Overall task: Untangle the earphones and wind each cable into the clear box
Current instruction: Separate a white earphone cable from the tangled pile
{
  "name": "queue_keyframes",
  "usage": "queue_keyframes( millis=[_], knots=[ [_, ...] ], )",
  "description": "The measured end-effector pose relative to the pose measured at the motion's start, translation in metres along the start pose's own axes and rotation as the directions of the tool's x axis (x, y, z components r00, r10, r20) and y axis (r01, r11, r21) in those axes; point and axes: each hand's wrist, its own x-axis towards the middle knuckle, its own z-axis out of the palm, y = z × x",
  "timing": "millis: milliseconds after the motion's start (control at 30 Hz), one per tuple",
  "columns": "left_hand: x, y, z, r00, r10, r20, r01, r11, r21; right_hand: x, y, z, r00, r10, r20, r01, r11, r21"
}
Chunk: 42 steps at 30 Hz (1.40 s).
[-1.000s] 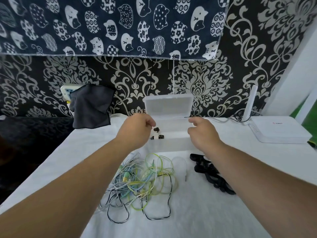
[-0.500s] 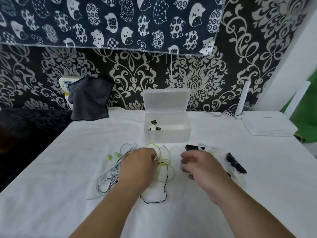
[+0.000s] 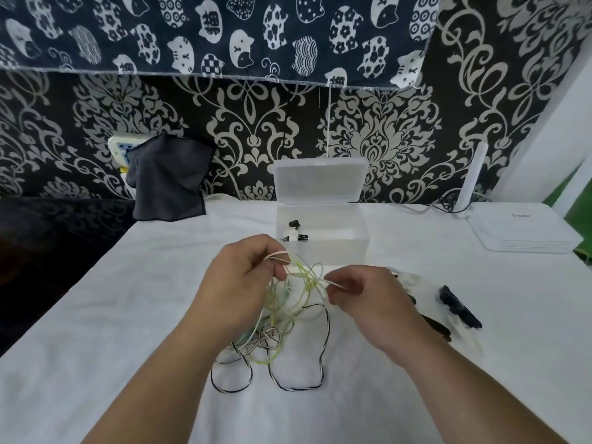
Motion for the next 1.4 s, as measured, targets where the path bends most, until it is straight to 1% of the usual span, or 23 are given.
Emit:
queue_keyframes(
  millis=[67, 133, 233, 300, 367, 433, 500, 567, 633, 700, 733, 800, 867, 900, 933, 967, 1000, 1033, 1067, 1133, 1200, 1300, 1400],
  knots=[
    [0.001, 0.003, -0.002, 0.998, -0.032, -0.055, 0.027, 0.995, -0.095, 0.001, 0.003, -0.003, 0.993, -0.021, -0.117, 0.002, 0.988, -0.156],
    [0.002, 0.006, -0.004, 0.988, -0.079, -0.131, 0.055, 0.983, -0.178, 0.000, 0.004, -0.010, 0.979, -0.022, -0.201, -0.020, 0.979, -0.202],
    [0.002, 0.006, -0.012, 0.944, -0.194, -0.266, 0.130, 0.962, -0.240, -0.002, 0.004, -0.019, 0.948, -0.005, -0.317, -0.036, 0.992, -0.124],
    [0.003, 0.004, -0.020, 0.923, -0.232, -0.308, 0.163, 0.958, -0.234, -0.004, 0.000, -0.024, 0.931, -0.005, -0.365, -0.014, 0.999, -0.049],
    [0.005, -0.001, -0.026, 0.912, -0.245, -0.329, 0.219, 0.969, -0.114, -0.007, -0.005, -0.027, 0.921, 0.023, -0.389, 0.006, 0.997, 0.074],
    [0.008, -0.011, -0.030, 0.901, -0.236, -0.364, 0.314, 0.934, 0.171, -0.009, -0.012, -0.028, 0.921, 0.101, -0.376, 0.005, 0.963, 0.270],
    [0.011, -0.022, -0.032, 0.902, -0.226, -0.369, 0.372, 0.840, 0.395, -0.010, -0.018, -0.030, 0.925, 0.170, -0.339, 0.014, 0.879, 0.477],
    [0.013, -0.032, -0.036, 0.899, -0.238, -0.368, 0.409, 0.758, 0.508, -0.009, -0.023, -0.038, 0.935, 0.219, -0.278, 0.041, 0.713, 0.700],
    [0.016, -0.042, -0.043, 0.886, -0.216, -0.411, 0.440, 0.676, 0.591, -0.008, -0.026, -0.050, 0.963, 0.217, -0.163, 0.033, 0.502, 0.864],
    [0.016, -0.047, -0.050, 0.857, -0.188, -0.480, 0.484, 0.615, 0.623, -0.009, -0.028, -0.062, 0.982, 0.177, -0.065, 0.006, 0.316, 0.949],
    [0.017, -0.048, -0.053, 0.839, -0.187, -0.510, 0.509, 0.599, 0.618, -0.010, -0.027, -0.066, 0.984, 0.172, -0.041, -0.003, 0.248, 0.969],
    [0.017, -0.049, -0.055, 0.803, -0.186, -0.566, 0.553, 0.586, 0.593, -0.011, -0.027, -0.072, 0.985, 0.170, -0.015, -0.018, 0.187, 0.982],
    [0.014, -0.042, -0.049, 0.791, -0.105, -0.603, 0.532, 0.607, 0.591, -0.012, -0.027, -0.071, 0.991, 0.129, 0.024, -0.048, 0.186, 0.981],
    [0.012, -0.035, -0.043, 0.804, -0.006, -0.594, 0.449, 0.660, 0.602, -0.014, -0.028, -0.070, 0.994, 0.103, 0.048, -0.068, 0.202, 0.977],
    [0.011, -0.025, -0.035, 0.824, 0.121, -0.553, 0.303, 0.731, 0.611, -0.015, -0.030, -0.067, 0.994, 0.083, 0.074, -0.091, 0.219, 0.971],
    [0.009, -0.014, -0.026, 0.849, 0.254, -0.464, 0.101, 0.784, 0.612, -0.016, -0.031, -0.064, 0.993, 0.065, 0.102, -0.114, 0.232, 0.966],
    [0.008, -0.004, -0.015, 0.872, 0.355, -0.338, -0.100, 0.804, 0.586, -0.018, -0.032, -0.060, 0.990, 0.052, 0.128, -0.137, 0.235, 0.962],
    [0.006, 0.005, -0.004, 0.903, 0.392, -0.177, -0.251, 0.814, 0.524, -0.019, -0.034, -0.058, 0.988, 0.038, 0.149, -0.154, 0.228, 0.961],
    [0.003, 0.009, 0.006, 0.930, 0.368, -0.008, -0.326, 0.834, 0.445, -0.020, -0.036, -0.056, 0.985, 0.022, 0.169, -0.169, 0.216, 0.962],
    [-0.003, 0.004, 0.022, 0.947, 0.225, 0.228, -0.298, 0.882, 0.365, -0.020, -0.037, -0.055, 0.984, -0.008, 0.176, -0.171, 0.198, 0.965],
    [-0.005, -0.010, 0.031, 0.940, 0.101, 0.325, -0.245, 0.865, 0.439, -0.019, -0.029, -0.061, 0.989, -0.015, 0.150, -0.144, 0.196, 0.970],
    [-0.001, -0.016, 0.033, 0.949, 0.062, 0.310, -0.190, 0.895, 0.403, -0.011, -0.015, -0.071, 0.951, -0.170, 0.259, -0.241, 0.116, 0.963],
    [0.007, -0.022, 0.028, 0.963, 0.118, 0.244, -0.235, 0.811, 0.536, -0.008, -0.001, -0.090, 0.976, -0.121, 0.182, -0.162, 0.157, 0.974]
  ],
)
